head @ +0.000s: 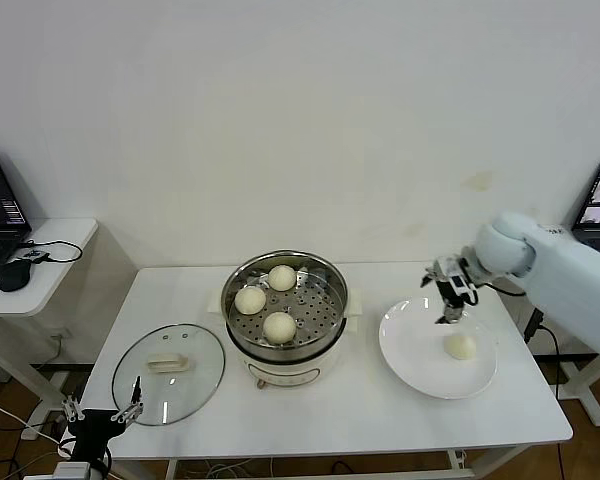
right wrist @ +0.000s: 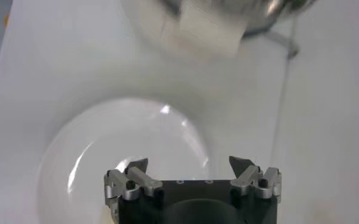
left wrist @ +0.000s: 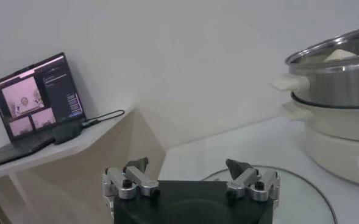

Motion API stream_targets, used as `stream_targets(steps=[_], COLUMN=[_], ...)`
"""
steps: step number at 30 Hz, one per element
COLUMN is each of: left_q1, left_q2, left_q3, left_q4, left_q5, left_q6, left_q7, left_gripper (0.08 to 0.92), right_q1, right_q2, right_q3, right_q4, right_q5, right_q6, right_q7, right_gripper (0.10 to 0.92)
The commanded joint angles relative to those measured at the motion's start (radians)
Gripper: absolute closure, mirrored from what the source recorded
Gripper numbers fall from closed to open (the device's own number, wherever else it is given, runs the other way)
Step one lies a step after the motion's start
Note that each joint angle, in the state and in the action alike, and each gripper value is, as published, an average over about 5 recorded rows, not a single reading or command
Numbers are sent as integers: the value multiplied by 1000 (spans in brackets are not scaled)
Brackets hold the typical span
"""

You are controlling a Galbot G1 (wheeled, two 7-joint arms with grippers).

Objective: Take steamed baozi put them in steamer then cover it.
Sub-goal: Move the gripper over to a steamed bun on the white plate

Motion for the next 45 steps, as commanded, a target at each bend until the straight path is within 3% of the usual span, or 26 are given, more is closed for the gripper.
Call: stream_targets(steps=[1,23,38,45], left_q1=[0,1,2,5], left_q2=[-1,-2,-3,0], left_q3=[3,-6,-7,-14], left_q4=[4,20,20,16], left_q5=[2,1,0,-2], left_q6=[0,0,0,-1], left_q7=[1,0,-1,-1], left_gripper=[177,177,177,177], right_q1=[-223,-310,-299,-258], right_q2=[-54,122,158,132], right_q3=[178,266,262,228], right_q4=[-75,-254,-302,-246], right_q5=[-123,-219,-233,-187], right_q6=[25,61,62,43], right_q7=[-2,43,47,33], right_gripper=[203,209,324,417])
